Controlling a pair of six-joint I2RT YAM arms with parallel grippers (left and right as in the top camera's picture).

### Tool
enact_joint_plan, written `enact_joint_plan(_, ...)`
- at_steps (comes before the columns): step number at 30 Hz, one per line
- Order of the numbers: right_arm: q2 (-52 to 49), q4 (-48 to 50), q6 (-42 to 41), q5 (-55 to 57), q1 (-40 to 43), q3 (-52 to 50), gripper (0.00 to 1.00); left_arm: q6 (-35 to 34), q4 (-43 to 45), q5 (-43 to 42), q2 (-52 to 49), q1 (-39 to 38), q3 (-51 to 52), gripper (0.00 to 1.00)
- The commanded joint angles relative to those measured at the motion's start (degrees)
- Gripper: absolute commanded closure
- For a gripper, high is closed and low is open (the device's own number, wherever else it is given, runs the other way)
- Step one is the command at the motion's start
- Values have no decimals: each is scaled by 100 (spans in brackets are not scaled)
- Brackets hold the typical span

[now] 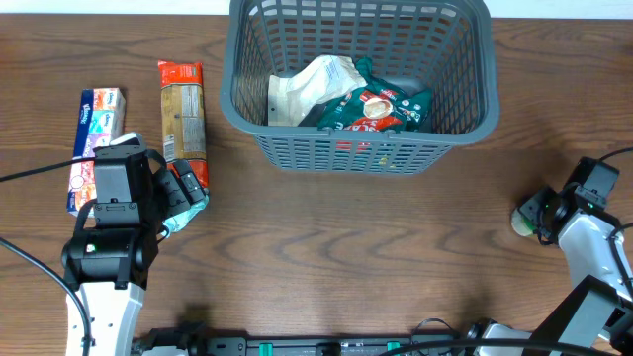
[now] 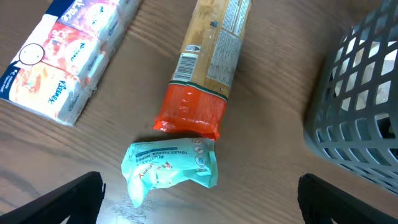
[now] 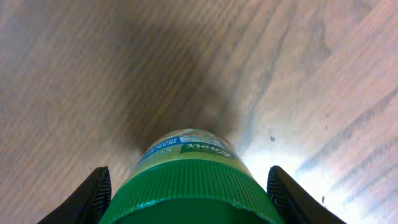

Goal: Pack container
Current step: 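Lower the right gripper onto the green-capped bottle and grasp it, then lift the bottle into the basket, release, and withdraw right arm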

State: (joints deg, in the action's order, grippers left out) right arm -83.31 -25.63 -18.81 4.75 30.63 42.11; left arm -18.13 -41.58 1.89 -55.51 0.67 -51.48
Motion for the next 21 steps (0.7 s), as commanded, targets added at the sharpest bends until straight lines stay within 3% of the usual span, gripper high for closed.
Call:
enact_joint_plan(1,-68,-275,-87,-68,4,317,99,55,2,22,-22,28,-127,1)
enact_joint_plan(10,-68,-1775,188,-72,-70,2061,99,55,2,22,-22,28,-127,2)
enact_joint_plan(15,-70,-3056,933,-225,-413,3746,99,55,4,22,-22,28,-127,2)
enact_joint_plan(21,-107,-4328,1211,-223,-1029,5711,99,55,4,22,-22,28,-127,2)
